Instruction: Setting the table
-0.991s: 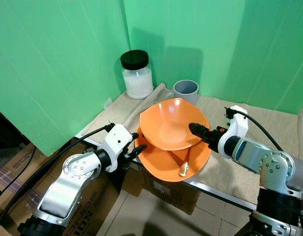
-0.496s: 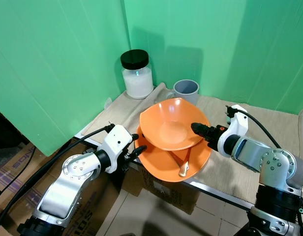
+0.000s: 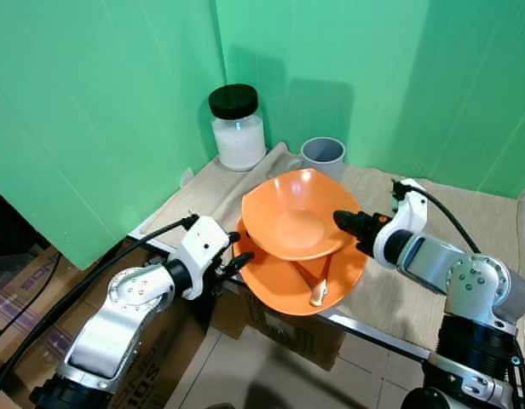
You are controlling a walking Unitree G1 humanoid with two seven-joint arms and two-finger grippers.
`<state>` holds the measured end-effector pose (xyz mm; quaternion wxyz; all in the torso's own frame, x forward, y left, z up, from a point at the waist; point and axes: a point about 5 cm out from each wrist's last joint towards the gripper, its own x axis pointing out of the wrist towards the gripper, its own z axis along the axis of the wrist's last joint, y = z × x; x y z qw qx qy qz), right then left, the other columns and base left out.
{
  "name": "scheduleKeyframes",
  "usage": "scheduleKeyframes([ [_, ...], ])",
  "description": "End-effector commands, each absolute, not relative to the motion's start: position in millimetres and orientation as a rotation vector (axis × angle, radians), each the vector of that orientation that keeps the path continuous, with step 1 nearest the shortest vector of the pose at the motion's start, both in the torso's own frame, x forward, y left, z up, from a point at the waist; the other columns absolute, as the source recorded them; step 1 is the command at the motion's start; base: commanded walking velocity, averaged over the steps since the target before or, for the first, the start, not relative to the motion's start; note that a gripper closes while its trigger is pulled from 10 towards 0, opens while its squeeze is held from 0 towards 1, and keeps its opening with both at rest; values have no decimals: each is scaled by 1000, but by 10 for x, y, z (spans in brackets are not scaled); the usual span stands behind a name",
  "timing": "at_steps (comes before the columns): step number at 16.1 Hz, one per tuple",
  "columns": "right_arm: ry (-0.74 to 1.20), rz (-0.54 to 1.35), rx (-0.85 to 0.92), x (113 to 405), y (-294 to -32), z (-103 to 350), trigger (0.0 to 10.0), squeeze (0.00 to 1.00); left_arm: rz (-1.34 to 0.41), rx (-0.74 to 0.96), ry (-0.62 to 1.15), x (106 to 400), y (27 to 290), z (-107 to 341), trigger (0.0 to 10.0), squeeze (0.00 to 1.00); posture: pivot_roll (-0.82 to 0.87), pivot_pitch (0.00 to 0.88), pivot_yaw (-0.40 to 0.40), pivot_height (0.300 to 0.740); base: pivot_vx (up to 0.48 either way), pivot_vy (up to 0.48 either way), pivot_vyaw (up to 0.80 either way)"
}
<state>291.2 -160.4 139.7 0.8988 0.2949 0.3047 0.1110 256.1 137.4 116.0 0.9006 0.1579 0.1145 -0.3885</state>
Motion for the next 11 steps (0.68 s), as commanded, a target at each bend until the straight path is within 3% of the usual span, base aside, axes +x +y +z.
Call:
scheduleKeyframes([
  [1, 619, 239, 627, 2936, -1583, 1431, 0, 0, -792, 342, 237, 2591, 1411, 1175, 10000, 0, -2, 0, 96, 740, 0, 0, 0],
  [11, 556, 251, 696, 2927, -1662, 1514, 0, 0, -785, 347, 225, 2628, 1418, 1194, 10000, 0, -16, 0, 110, 740, 0, 0, 0],
])
